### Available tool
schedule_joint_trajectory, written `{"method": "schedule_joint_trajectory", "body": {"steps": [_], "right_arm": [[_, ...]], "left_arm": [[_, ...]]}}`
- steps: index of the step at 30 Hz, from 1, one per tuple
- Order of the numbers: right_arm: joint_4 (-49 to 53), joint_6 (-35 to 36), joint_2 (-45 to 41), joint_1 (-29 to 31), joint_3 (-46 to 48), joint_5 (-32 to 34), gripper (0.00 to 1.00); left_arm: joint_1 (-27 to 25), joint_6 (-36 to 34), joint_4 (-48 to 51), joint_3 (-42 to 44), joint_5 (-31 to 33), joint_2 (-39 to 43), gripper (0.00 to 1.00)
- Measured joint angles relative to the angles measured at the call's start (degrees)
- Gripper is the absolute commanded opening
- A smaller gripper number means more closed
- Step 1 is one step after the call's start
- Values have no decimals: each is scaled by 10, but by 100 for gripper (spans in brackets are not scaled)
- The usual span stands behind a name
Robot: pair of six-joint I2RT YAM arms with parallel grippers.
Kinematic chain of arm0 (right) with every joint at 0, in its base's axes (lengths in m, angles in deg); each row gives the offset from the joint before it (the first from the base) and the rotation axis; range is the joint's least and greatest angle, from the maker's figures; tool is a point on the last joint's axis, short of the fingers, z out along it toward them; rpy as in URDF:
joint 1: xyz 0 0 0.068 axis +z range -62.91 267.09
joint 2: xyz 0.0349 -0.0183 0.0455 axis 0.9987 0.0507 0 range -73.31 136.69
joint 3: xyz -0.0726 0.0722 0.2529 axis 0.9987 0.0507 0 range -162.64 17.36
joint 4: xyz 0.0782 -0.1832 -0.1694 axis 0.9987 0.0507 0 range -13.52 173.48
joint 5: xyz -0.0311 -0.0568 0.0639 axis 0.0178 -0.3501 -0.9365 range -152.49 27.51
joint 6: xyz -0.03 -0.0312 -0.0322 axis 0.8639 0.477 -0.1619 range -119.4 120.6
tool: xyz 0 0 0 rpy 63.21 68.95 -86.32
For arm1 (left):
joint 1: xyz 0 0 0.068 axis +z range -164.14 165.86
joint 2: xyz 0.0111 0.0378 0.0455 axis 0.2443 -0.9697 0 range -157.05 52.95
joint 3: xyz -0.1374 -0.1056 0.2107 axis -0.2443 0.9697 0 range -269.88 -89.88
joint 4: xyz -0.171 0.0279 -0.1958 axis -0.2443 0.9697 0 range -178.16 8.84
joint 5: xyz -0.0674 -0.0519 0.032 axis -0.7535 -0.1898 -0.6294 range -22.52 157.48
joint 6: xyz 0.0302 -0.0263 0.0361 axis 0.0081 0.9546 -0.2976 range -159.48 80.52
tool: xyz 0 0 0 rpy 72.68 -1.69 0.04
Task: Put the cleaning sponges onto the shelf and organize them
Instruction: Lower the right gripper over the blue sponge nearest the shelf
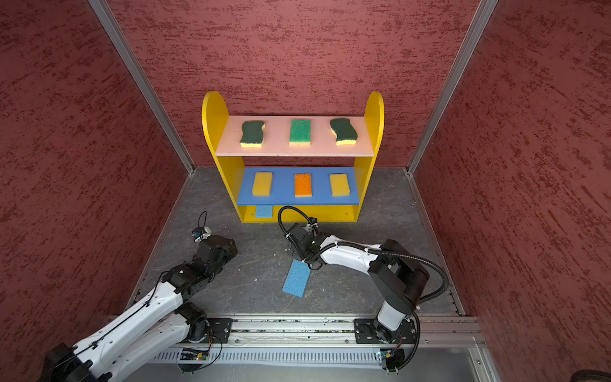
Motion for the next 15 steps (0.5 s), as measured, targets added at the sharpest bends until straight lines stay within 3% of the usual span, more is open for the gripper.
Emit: {"method": "schedule_joint_trajectory", "body": {"steps": [15], "right_arm": [[23, 1, 78, 6, -71, -10, 99]], "left_arm": [[31, -7, 2, 28, -21, 23, 49]]}}
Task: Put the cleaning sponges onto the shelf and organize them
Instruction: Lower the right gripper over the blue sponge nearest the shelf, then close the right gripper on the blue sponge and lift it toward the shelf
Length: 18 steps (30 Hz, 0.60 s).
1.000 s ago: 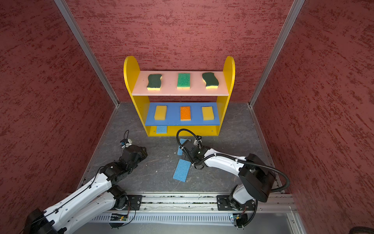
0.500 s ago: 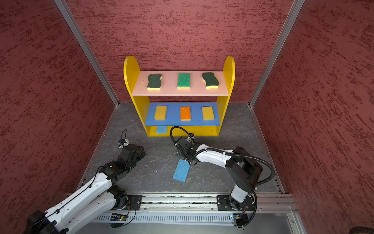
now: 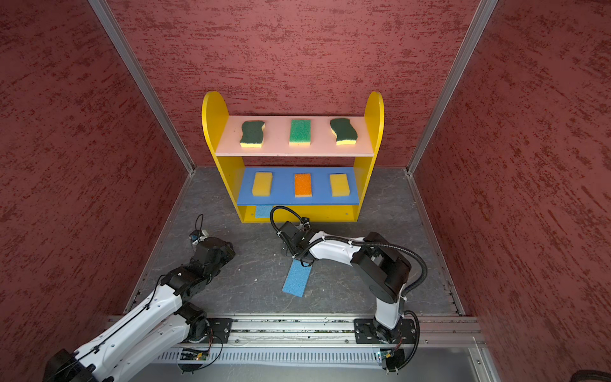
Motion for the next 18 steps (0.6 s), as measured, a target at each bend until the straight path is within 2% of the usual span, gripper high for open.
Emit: {"method": "schedule_joint_trajectory", "body": {"steps": [9, 18], "right_arm": [[48, 0, 23, 4, -22, 3, 97], [104, 9, 69, 4, -78, 22, 95]], "left_arm": [[38, -2, 2, 27, -24, 29, 50], [97, -2, -11, 54, -77, 33, 50]]}}
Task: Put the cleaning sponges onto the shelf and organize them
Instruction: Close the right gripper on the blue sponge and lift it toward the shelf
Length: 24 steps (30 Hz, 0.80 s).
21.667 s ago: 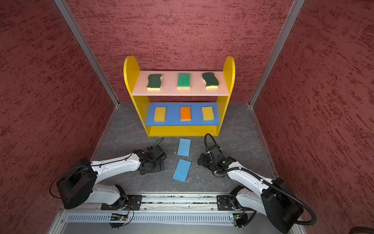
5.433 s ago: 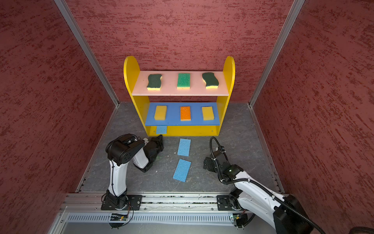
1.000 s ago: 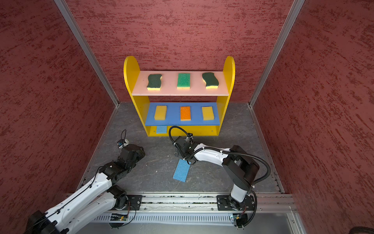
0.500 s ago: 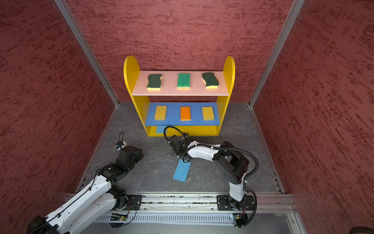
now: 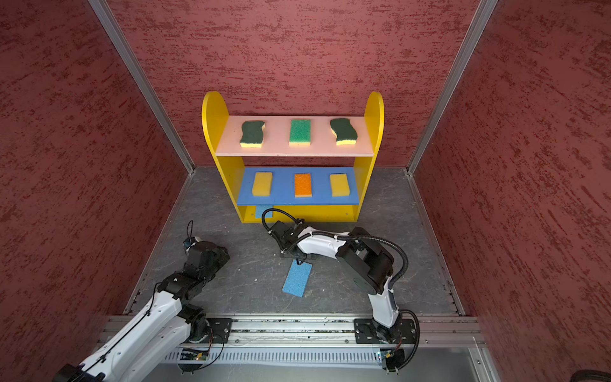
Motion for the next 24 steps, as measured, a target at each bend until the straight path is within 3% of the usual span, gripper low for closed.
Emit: {"method": "schedule_joint_trajectory", "body": {"steps": [10, 24], "right_arm": [[-2, 0, 1, -5, 0, 1, 89], [-11, 0, 0, -21, 5, 7, 81]], "left_arm": [[55, 0, -12, 20, -51, 12, 50], [65, -11, -28, 21, -85, 9, 50]]}}
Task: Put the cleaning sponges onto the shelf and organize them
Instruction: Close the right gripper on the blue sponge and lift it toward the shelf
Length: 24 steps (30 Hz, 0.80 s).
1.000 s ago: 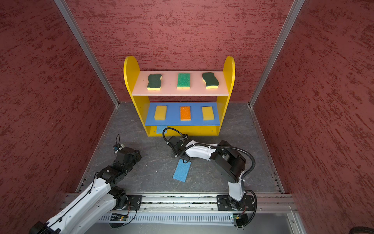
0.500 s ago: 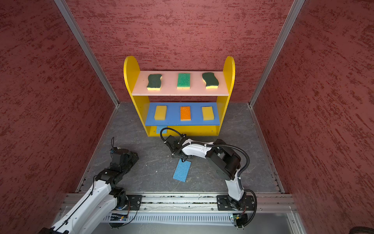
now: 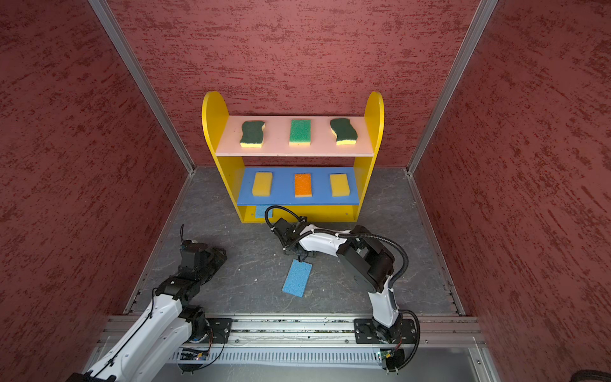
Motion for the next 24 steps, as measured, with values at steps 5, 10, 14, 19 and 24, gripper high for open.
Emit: {"method": "schedule_joint_trajectory", "body": {"steps": [5, 10, 14, 19, 24], "right_arm": [[-23, 6, -14, 1, 25, 6, 79], [-43, 16, -26, 1, 45, 9, 77], [-54, 30, -34, 1, 57, 9, 76], [-55, 45, -49, 0, 75, 9, 76], [-54, 61, -60, 0, 84, 7, 76]], "left_arm": [[0, -28, 0, 0, -12, -4, 53], [0, -42, 3, -5, -17, -3, 53], [-4, -51, 18, -17, -15, -3, 55], [-24, -77, 45, -49, 1, -1, 63], [-70, -106, 72, -85, 43, 0, 64]]}}
